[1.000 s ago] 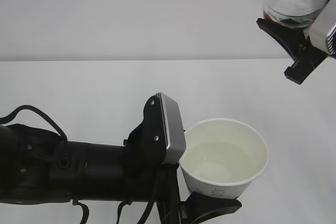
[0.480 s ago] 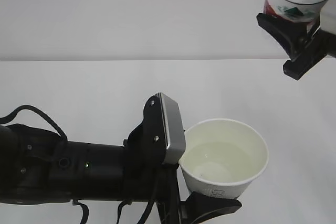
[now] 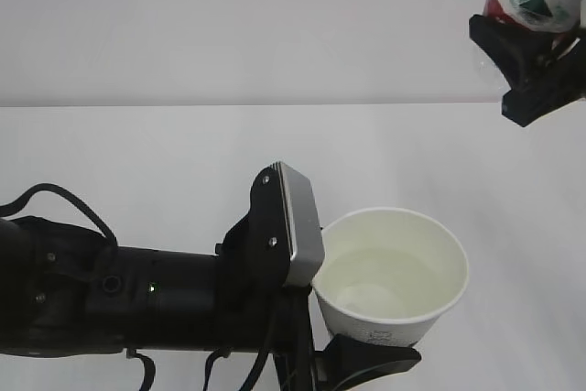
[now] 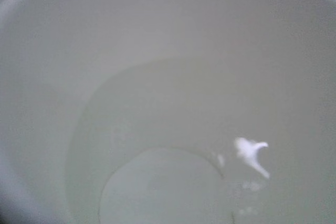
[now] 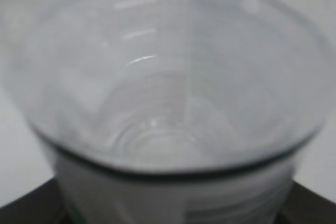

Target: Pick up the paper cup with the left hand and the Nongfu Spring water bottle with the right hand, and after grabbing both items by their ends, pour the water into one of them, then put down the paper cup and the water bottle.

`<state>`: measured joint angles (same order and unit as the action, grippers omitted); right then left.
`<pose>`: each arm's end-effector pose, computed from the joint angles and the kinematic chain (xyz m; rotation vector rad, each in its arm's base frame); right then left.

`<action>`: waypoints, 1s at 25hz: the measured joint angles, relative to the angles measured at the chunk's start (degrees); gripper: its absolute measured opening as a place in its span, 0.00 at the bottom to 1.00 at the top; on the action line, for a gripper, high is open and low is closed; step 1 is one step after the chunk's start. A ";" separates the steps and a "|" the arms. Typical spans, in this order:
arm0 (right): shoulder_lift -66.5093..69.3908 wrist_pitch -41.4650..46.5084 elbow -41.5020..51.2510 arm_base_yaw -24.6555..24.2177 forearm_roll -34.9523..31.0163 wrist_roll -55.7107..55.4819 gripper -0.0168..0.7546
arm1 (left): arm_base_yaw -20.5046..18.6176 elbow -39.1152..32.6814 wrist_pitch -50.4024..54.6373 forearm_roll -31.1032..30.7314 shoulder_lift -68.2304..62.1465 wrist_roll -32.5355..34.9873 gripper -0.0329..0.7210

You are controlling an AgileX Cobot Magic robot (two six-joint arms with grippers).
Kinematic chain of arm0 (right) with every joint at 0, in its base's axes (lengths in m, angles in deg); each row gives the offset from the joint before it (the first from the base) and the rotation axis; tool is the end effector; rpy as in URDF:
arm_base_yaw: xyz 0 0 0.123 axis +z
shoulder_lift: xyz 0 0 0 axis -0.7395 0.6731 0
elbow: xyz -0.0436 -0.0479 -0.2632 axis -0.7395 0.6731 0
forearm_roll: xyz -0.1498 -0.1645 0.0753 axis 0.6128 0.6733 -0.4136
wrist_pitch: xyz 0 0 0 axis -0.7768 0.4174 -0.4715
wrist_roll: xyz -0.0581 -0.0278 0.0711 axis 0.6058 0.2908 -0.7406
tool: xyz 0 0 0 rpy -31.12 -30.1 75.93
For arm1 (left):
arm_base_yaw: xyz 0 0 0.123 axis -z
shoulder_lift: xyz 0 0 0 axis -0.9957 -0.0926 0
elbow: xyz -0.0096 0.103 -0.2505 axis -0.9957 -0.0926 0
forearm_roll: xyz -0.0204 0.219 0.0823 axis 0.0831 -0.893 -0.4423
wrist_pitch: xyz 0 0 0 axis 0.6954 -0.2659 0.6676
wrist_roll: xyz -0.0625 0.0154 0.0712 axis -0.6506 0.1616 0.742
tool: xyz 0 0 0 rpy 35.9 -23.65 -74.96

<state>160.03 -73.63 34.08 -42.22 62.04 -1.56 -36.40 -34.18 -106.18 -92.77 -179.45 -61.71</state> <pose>0.2535 0.0589 0.2676 -0.6707 1.3917 0.0221 0.1720 -0.2683 0.1539 1.3372 1.4932 -0.9270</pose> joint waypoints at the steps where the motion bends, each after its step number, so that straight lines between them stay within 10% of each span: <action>1: 0.00 0.51 0.00 0.00 -0.81 0.00 0.60 | 0.00 0.00 0.00 0.00 0.00 0.00 0.77; 25: 0.00 0.66 11.39 0.00 -26.84 5.96 0.60 | 0.00 0.00 0.10 0.00 0.00 0.00 0.76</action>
<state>160.03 -72.97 45.46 -42.22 35.19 4.40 -36.40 -34.18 -106.07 -92.77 -179.45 -61.71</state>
